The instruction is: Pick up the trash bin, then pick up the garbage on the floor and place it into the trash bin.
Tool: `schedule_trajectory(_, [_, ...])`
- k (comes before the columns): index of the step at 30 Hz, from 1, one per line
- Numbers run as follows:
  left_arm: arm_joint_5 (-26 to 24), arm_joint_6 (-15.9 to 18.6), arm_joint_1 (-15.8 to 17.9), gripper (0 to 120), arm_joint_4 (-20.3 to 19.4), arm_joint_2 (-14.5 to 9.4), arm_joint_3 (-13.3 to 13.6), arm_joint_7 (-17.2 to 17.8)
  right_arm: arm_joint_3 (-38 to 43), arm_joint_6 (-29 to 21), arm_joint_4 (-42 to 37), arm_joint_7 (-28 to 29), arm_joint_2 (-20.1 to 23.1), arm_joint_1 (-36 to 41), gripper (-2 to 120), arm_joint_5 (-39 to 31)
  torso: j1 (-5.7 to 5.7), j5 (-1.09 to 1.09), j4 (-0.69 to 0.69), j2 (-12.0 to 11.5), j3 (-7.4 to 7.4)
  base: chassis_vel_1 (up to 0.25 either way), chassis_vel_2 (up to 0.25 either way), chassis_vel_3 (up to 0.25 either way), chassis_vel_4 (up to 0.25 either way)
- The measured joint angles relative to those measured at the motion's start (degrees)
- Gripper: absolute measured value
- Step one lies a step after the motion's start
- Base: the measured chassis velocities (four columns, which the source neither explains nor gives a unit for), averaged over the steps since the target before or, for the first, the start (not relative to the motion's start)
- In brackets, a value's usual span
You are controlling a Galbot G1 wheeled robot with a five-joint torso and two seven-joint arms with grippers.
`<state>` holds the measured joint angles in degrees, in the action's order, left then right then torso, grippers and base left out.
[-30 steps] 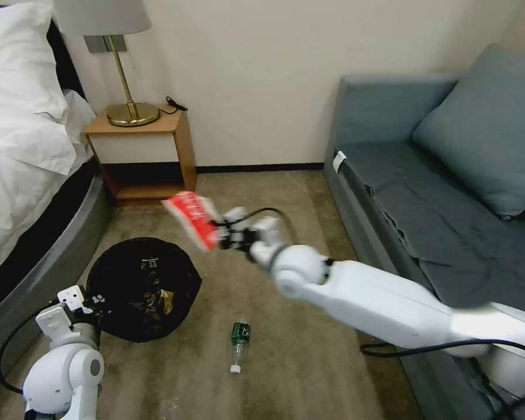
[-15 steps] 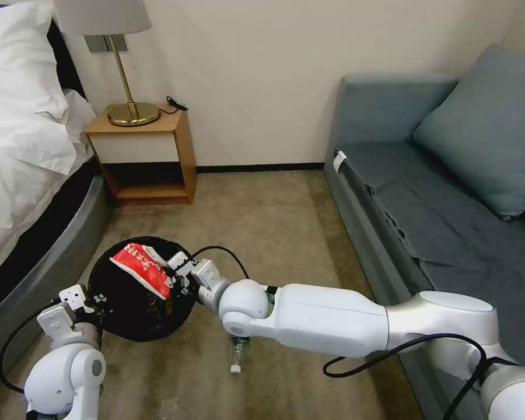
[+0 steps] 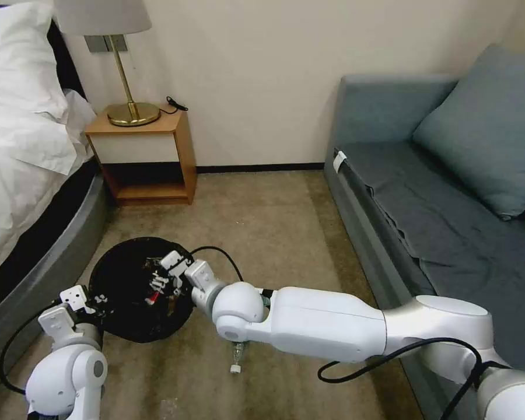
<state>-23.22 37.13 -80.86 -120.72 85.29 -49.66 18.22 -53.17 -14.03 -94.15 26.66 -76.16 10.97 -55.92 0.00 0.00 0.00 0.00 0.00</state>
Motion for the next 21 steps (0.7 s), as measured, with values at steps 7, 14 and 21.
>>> schedule_trajectory(7, [0.0,0.1,-0.3,2,-1.0,0.4,-0.3,0.0,4.6,-0.9,-3.1,1.2,2.4,0.0,95,0.9,0.00,0.01,0.00,0.0,0.00,0.000,0.000,0.000,0.000])
schedule_trajectory(14, [-0.6,0.2,-0.8,2,-1.7,0.2,-1.1,0.1,6.9,-8.4,-4.6,8.8,8.3,-0.2,100,-5.5,0.00,0.01,0.00,0.0,0.00,0.000,0.000,0.000,0.000])
schedule_trajectory(21, [-1.6,0.1,-0.9,2,-1.8,-0.1,-1.7,0.1,2.0,-17.5,-2.1,18.4,8.0,-0.2,100,-20.1,0.00,0.01,0.01,0.0,0.00,0.000,0.000,0.000,0.000])
